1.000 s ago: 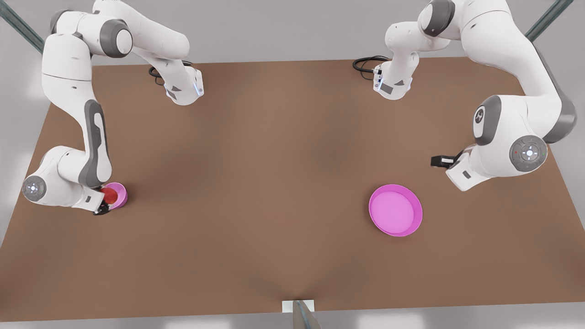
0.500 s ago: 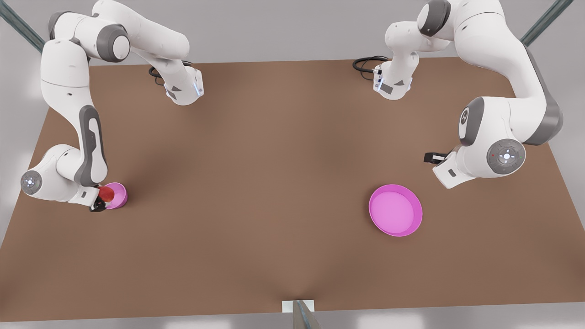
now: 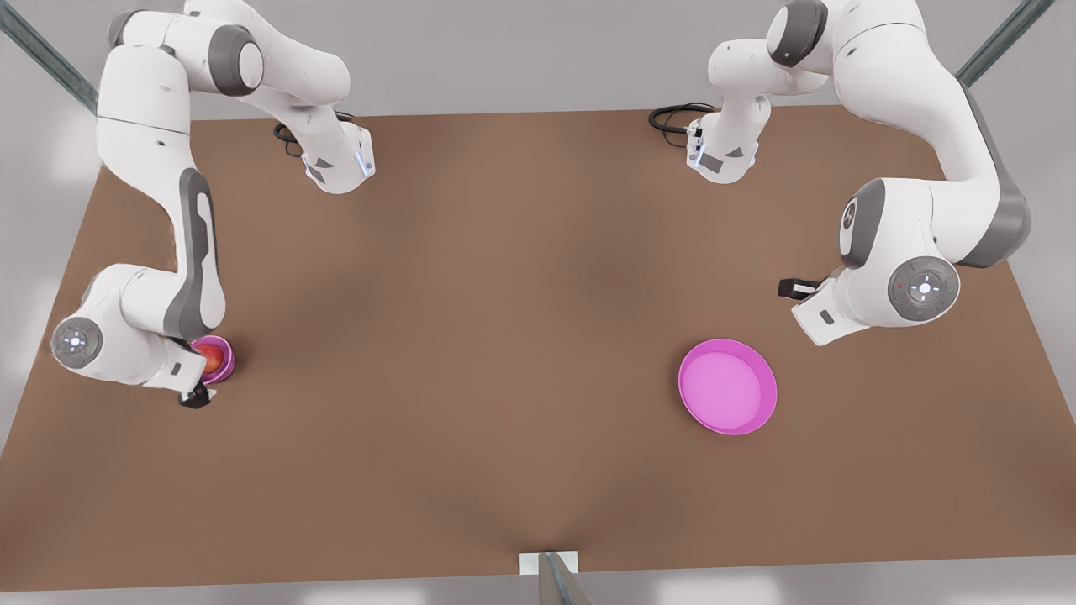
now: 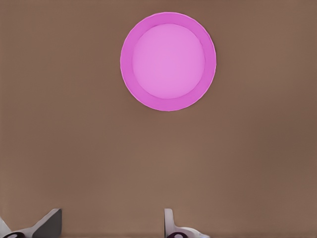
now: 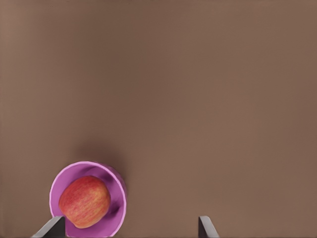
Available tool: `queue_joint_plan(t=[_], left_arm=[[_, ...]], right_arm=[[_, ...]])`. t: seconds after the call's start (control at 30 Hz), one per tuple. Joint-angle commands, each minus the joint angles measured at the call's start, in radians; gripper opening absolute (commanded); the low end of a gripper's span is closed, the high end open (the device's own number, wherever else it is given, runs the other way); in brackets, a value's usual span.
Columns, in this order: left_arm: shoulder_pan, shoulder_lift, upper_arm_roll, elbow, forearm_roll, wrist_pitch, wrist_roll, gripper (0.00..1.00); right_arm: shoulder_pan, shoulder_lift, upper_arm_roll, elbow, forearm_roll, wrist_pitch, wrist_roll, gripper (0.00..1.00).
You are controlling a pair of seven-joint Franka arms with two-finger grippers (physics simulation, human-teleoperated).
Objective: Use the left arm to pick up the apple from the plate, transfer it to the gripper of the right arm, and then use the right arm to place it into the bowl
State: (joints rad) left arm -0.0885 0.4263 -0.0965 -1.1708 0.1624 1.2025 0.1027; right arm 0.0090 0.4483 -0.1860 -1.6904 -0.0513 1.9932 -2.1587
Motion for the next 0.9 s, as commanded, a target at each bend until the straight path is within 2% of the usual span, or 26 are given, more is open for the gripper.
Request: queue_joint_plan(t=[0.0,0.03,0.1,0.27,0.4,0.57,0.87], left_arm=[[-0.001,-0.001,0.000,0.000,-0.004,-0.001,-0.021,1.00],[0.001,-0.001,0.000,0.000,-0.004,-0.001,-0.024,1.00],[0.001,-0.001,0.000,0.000,-0.004,-0.001,-0.024,1.00],[0.001,-0.001,0.000,0.000,-0.003,-0.003,-0.024,1.00],[0.003,-0.001,0.000,0.000,-0.001,-0.003,-0.024,1.00],[0.001,-0.001,0.000,0.002,-0.014,-0.092,-0.028,1.00],[0.001,0.002,0.001,0.002,-0.009,-0.092,-0.031,1.00]], right_arm=[[0.068,0.032,0.016,0.028,-0.177,-0.142,1.810,1.00],[0.089,0.038,0.051,0.109,-0.177,-0.318,2.068,1.00],[0.085,0.003,0.111,0.229,-0.133,-0.524,2.214,1.00],[0.026,-0.089,0.112,0.247,-0.048,-0.510,2.211,1.00],[0.019,-0.227,0.114,0.175,-0.013,-0.522,2.173,1.00],[0.036,-0.336,0.114,0.141,0.019,-0.522,2.143,1.00],[0.045,-0.349,0.109,0.120,0.014,-0.511,2.097,1.00]])
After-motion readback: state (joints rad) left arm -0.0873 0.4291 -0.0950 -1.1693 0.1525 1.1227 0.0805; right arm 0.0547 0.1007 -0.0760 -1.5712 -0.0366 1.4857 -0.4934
